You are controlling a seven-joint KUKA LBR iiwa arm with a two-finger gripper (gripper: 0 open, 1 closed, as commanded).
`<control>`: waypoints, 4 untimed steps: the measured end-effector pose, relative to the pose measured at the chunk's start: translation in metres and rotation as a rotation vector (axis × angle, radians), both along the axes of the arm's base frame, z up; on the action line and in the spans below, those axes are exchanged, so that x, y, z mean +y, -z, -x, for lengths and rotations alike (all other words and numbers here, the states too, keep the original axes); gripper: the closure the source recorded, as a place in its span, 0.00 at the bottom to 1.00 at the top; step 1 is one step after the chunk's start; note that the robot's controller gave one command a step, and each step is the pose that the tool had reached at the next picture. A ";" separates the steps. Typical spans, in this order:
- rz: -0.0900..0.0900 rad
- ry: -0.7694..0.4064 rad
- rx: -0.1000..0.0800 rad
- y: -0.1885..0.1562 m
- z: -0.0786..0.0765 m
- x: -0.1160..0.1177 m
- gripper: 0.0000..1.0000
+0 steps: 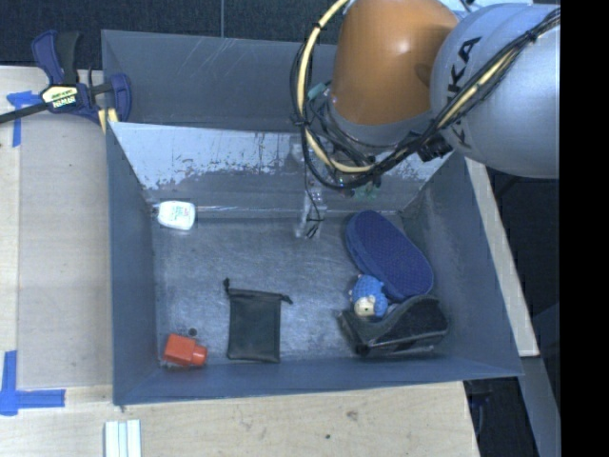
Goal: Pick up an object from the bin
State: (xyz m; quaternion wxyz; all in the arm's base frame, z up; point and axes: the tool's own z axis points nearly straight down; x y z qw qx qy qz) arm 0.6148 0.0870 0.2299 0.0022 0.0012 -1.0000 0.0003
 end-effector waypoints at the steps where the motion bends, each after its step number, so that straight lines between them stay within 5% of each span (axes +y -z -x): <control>1: -0.002 -0.336 -0.001 0.128 0.031 0.046 0.00; 2: -0.003 -0.671 -0.003 0.161 0.088 0.058 0.00; 3: -0.003 -0.666 -0.005 0.160 0.087 0.058 1.00; 4: -0.001 -0.648 -0.017 0.012 0.076 0.054 1.00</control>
Offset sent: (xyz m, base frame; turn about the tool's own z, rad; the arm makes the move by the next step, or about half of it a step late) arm -0.0295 0.0456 -0.1248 -0.3351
